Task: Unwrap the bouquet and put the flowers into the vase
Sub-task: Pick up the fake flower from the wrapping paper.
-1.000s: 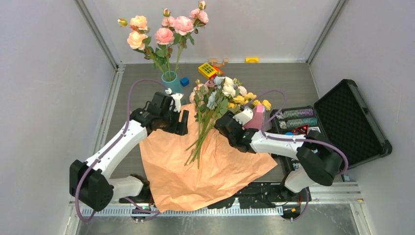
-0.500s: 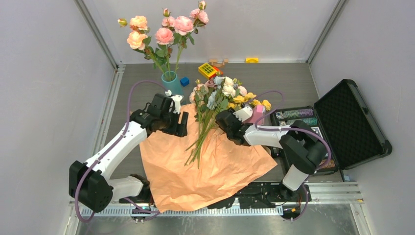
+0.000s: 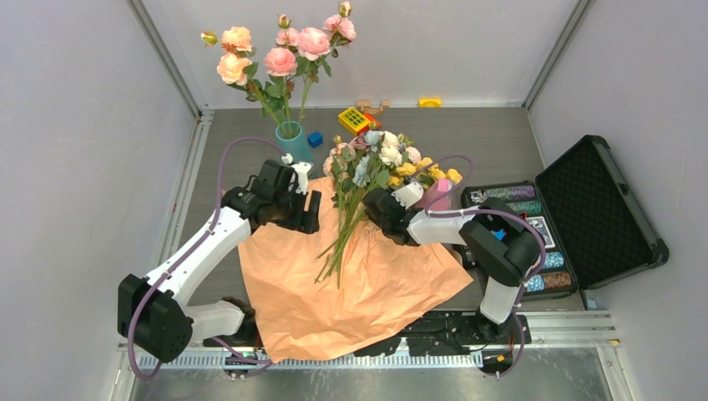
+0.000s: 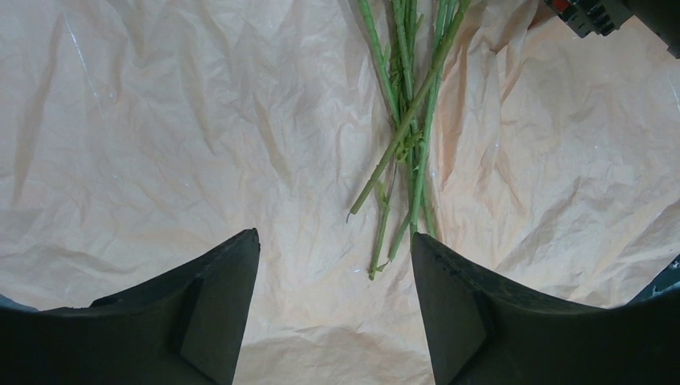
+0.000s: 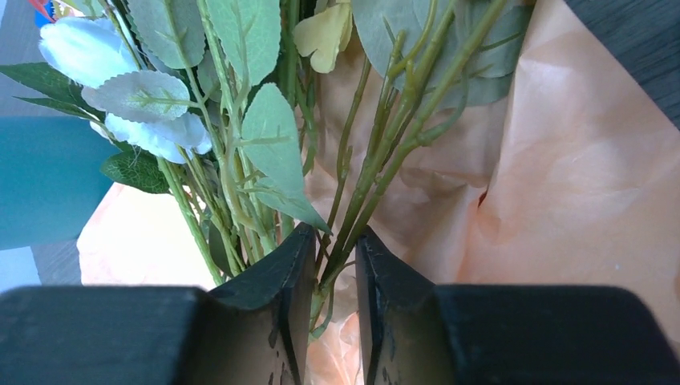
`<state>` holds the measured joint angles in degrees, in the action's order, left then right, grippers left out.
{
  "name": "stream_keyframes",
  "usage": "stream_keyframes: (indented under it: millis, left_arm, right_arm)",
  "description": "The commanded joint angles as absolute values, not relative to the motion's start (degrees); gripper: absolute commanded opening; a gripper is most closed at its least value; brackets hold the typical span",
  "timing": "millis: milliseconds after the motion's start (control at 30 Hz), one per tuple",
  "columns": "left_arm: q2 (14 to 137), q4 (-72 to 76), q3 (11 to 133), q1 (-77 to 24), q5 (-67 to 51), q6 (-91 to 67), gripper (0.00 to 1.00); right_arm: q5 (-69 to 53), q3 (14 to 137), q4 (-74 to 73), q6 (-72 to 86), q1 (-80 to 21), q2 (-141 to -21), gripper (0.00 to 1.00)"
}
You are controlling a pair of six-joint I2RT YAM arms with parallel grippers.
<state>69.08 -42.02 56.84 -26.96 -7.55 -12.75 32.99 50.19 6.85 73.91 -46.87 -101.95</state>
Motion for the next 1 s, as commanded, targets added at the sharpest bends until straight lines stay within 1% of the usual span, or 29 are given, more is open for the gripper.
stream_keyframes:
  millis: [0,200,500,767,967]
  left_arm:
    - [68.55,-42.01,56.89,-26.63,-7.4,-11.78,0.72]
    - [68.56,-42.01,56.94,-26.63,-7.14,-11.78,0.72]
    - [68.24,-42.17,56.88,-26.63,-6.69,-11.73,0.72]
    - [67.47,-42.19,56.65,-26.63,-5.7,-11.69,0.71]
    - [66.32,-42.1,56.45,-26.63,-4.31,-11.62,0.71]
  right_arm:
    - [34.46,51.72,8.84,74.89,-46.85,-101.94,0.26]
    - [36.34,50.97,7.79,75.56,-46.85,-100.46,0.14]
    - [37.89,48.16,6.84,80.04,-46.85,-94.78,0.01]
    - [39.41,46.0,5.46,80.21,-46.85,-87.95,0.0]
    - [41.91,45.09,3.57,77.46,-46.85,-82.0,0.0]
